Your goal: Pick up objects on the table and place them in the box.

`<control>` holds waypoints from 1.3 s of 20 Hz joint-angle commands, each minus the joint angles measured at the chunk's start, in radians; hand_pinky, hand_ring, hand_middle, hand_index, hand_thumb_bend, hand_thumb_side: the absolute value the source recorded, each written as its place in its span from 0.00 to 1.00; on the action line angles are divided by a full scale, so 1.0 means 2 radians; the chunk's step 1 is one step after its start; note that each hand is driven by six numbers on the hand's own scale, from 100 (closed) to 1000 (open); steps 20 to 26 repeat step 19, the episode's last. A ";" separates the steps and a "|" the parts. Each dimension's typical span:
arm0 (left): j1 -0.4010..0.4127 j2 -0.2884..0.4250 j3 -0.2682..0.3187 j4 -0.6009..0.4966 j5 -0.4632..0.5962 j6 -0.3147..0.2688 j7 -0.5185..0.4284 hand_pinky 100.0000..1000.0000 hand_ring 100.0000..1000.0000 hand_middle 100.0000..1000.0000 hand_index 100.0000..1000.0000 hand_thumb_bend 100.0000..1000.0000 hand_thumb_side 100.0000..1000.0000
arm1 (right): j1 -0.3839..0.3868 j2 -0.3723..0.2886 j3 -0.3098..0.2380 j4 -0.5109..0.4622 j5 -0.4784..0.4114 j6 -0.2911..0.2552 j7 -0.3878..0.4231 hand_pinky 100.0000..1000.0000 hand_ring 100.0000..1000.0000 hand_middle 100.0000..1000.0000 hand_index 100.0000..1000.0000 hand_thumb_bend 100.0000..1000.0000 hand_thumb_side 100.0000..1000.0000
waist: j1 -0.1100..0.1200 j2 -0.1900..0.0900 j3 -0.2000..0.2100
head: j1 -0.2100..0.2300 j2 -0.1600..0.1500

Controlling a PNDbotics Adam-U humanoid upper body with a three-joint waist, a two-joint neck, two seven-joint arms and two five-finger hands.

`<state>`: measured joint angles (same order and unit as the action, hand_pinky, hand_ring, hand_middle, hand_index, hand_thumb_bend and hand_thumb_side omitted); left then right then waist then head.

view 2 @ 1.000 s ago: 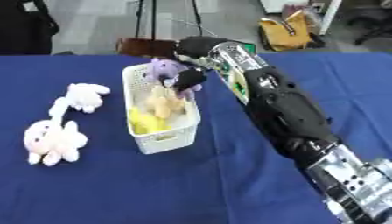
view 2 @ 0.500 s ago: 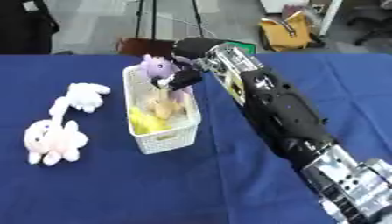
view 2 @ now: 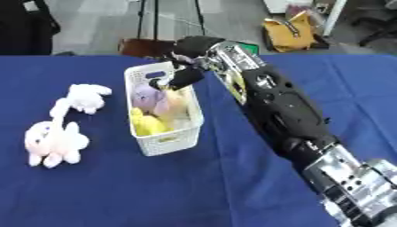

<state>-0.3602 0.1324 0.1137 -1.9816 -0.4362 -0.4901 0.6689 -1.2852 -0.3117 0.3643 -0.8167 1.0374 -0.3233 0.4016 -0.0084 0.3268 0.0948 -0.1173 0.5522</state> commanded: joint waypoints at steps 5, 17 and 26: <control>-0.006 0.003 -0.001 -0.009 0.002 -0.007 0.004 0.48 0.48 0.69 0.72 0.00 0.47 | -0.016 -0.007 -0.003 -0.016 0.005 -0.005 0.012 0.93 0.84 0.62 0.94 0.48 1.00 | 0.001 -0.012 -0.001 | 0.000 -0.006; -0.004 0.005 0.004 -0.009 -0.002 -0.006 0.011 0.48 0.48 0.69 0.72 0.00 0.47 | 0.059 -0.117 -0.014 -0.393 -0.140 0.094 -0.107 0.87 0.73 0.51 0.82 0.00 1.00 | 0.006 -0.015 -0.013 | 0.023 -0.002; -0.005 0.005 0.004 -0.009 -0.003 -0.006 0.012 0.48 0.48 0.69 0.72 0.00 0.47 | 0.081 -0.127 -0.033 -0.467 -0.166 0.122 -0.137 0.84 0.70 0.50 0.80 0.00 1.00 | 0.009 -0.016 -0.017 | 0.030 -0.003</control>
